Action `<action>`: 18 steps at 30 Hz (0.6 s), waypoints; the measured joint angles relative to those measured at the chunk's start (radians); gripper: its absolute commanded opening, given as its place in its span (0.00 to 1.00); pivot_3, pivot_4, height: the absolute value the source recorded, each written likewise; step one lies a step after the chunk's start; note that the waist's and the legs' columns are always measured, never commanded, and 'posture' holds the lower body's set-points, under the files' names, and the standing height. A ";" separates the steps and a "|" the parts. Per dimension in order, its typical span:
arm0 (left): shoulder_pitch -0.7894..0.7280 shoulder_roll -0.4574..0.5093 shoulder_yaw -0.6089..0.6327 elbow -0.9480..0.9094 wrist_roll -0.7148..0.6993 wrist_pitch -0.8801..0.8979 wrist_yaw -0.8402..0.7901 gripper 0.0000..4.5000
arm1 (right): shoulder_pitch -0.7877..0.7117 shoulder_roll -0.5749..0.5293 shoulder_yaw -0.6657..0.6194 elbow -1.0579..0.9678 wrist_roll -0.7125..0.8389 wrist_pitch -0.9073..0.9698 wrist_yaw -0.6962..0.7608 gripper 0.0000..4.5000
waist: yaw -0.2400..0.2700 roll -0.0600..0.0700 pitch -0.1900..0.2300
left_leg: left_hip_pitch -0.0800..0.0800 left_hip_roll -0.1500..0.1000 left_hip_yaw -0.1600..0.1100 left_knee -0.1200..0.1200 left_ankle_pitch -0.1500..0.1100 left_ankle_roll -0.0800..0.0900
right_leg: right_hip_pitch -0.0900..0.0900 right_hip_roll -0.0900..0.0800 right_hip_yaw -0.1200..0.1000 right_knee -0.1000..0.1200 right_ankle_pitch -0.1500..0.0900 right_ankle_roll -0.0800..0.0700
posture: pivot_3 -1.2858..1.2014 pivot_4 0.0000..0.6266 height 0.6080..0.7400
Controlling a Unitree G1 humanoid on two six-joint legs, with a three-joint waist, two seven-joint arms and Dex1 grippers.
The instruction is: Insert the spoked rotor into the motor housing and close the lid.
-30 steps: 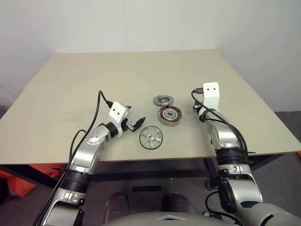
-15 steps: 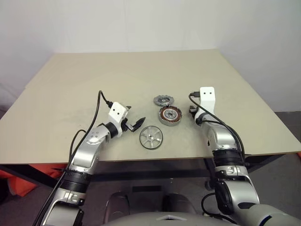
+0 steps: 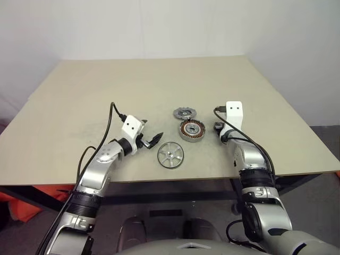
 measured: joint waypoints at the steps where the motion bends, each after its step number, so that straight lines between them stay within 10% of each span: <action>1: 0.000 0.000 0.000 0.000 0.000 0.000 0.000 1.00 | 0.000 0.002 -0.003 0.000 0.003 0.000 0.000 0.40 | 0.000 0.000 0.000 | 0.000 0.000 0.000 0.000 0.000 0.000 | 0.000 0.000 0.000 0.000 0.000 0.000 | 0.52 0.00 1.00; 6: 0.000 0.001 0.000 0.000 0.000 0.000 0.000 1.00 | 0.000 0.006 -0.024 0.000 0.015 0.001 -0.001 0.13 | 0.000 0.000 0.000 | 0.000 0.000 0.000 0.000 0.000 0.000 | 0.000 0.000 0.000 0.000 0.000 0.000 | 0.52 0.00 1.00; 18: 0.001 0.001 0.000 -0.001 0.000 0.000 0.001 1.00 | -0.001 0.007 0.020 -0.060 0.044 -0.011 0.102 0.13 | -0.001 0.001 0.000 | -0.001 0.000 0.000 0.000 0.000 0.000 | -0.001 0.000 0.000 0.000 0.000 0.000 | 0.52 0.00 1.00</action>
